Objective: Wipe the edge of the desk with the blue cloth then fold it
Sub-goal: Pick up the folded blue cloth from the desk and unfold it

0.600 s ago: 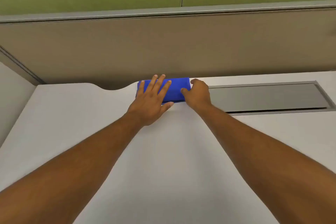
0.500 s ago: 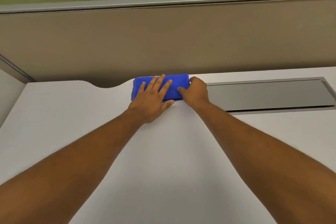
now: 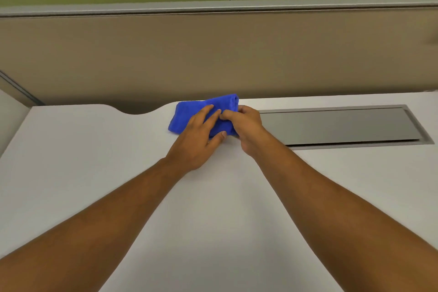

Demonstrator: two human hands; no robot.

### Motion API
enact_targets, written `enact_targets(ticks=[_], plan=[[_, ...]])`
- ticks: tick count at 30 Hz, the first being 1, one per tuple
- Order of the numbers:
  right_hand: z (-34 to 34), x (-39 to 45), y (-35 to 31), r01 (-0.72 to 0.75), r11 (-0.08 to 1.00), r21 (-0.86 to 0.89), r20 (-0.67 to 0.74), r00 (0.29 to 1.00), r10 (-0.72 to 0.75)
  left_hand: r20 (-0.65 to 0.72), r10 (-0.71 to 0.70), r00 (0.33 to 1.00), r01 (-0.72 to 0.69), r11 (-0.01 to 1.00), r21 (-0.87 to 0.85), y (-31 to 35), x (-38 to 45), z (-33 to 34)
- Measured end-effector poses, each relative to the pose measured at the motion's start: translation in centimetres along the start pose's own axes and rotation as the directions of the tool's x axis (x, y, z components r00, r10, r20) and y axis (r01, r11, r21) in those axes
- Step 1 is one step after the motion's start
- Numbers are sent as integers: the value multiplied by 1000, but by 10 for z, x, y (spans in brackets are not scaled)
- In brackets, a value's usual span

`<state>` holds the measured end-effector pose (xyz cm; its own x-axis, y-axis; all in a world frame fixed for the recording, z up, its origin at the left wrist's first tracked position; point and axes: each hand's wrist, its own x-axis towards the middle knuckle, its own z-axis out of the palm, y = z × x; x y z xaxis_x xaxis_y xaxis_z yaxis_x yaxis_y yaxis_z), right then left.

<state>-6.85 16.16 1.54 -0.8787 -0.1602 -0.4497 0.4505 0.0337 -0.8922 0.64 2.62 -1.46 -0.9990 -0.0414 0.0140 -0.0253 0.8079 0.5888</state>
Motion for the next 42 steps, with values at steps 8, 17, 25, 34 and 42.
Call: enact_targets(ticks=[8,17,25,34,42], plan=[[15,-108,-36,242,966,88,158,954,-254,-324,-180,929,7,883,-470,67,-64,-62],[23,-215,-61,510,855,-90,212,849,-484,-333,-154,930,-92,782,-617,122,-161,-134],[35,-291,-52,546,831,-104,234,826,-513,-374,-187,908,-68,816,-574,115,-236,-174],[34,-350,-59,451,885,-118,258,874,-411,-410,-318,855,-26,763,-646,48,-304,-241],[71,-404,-55,437,886,-156,320,871,-373,-636,-296,713,54,927,-371,43,-347,-273]])
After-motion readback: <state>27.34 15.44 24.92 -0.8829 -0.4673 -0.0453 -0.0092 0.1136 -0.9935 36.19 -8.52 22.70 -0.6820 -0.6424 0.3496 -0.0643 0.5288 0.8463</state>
